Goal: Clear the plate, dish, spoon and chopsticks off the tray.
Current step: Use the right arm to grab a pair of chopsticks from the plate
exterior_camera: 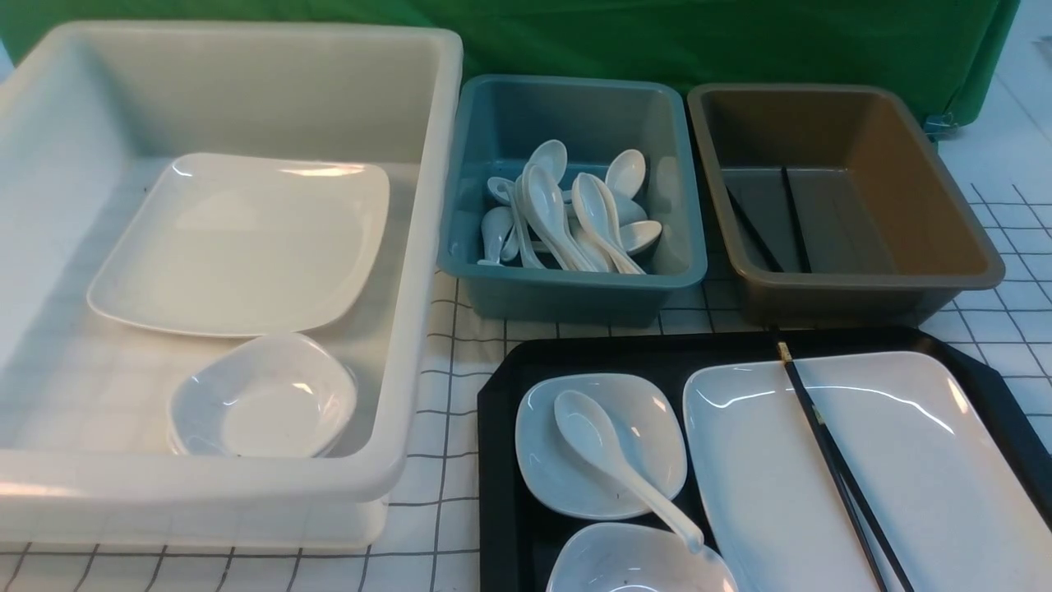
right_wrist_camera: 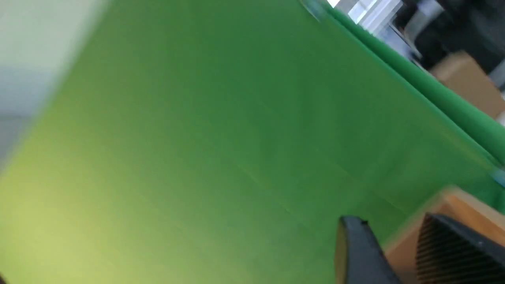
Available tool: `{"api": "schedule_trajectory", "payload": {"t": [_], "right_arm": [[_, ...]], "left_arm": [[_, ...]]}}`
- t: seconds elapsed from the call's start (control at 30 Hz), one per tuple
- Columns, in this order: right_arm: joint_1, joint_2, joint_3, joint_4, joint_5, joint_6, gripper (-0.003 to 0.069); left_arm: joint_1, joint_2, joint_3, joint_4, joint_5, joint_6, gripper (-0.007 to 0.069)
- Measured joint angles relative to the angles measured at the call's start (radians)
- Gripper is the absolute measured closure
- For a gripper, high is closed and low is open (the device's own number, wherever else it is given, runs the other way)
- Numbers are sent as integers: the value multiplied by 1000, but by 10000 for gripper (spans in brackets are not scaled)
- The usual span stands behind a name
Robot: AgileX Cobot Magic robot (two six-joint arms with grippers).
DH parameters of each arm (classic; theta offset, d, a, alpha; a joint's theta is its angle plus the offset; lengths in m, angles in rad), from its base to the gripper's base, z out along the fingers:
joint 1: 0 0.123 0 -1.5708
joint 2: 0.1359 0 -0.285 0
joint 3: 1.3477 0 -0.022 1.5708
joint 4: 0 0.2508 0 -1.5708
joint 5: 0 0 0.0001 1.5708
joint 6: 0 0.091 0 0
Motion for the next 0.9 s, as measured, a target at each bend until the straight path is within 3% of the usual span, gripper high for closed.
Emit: {"api": "schedule_trajectory", "payload": {"t": [0.1, 0.17, 0.27, 0.3, 0.33, 0.47, 0.57, 0.67, 0.9], "right_arm": [[38, 25, -154, -151, 136, 25, 420], [85, 103, -342, -249, 369, 0, 453], [176, 256, -560, -269, 668, -158, 544], [176, 268, -575, -269, 689, -171, 552], [242, 387, -686, -261, 869, -282, 607], [377, 639, -878, -257, 1277, -391, 654], [443, 810, -951, -257, 1456, -418, 655], [454, 948, -983, -254, 1501, -459, 657], [341, 1284, -1073, -196, 1481, -590, 652]], "left_arm": [[0, 49, -235, 108, 212, -1, 620], [0, 146, -423, 200, 455, -1, 620], [0, 310, -612, 238, 807, 9, 620], [0, 323, -625, 240, 807, 9, 620], [0, 429, -728, 238, 1045, 51, 620], [0, 679, -844, 217, 1477, 170, 620], [0, 812, -849, 176, 1643, 257, 620], [-13, 879, -846, 142, 1703, 304, 622], [-155, 876, -838, 118, 1728, 306, 628]]}}
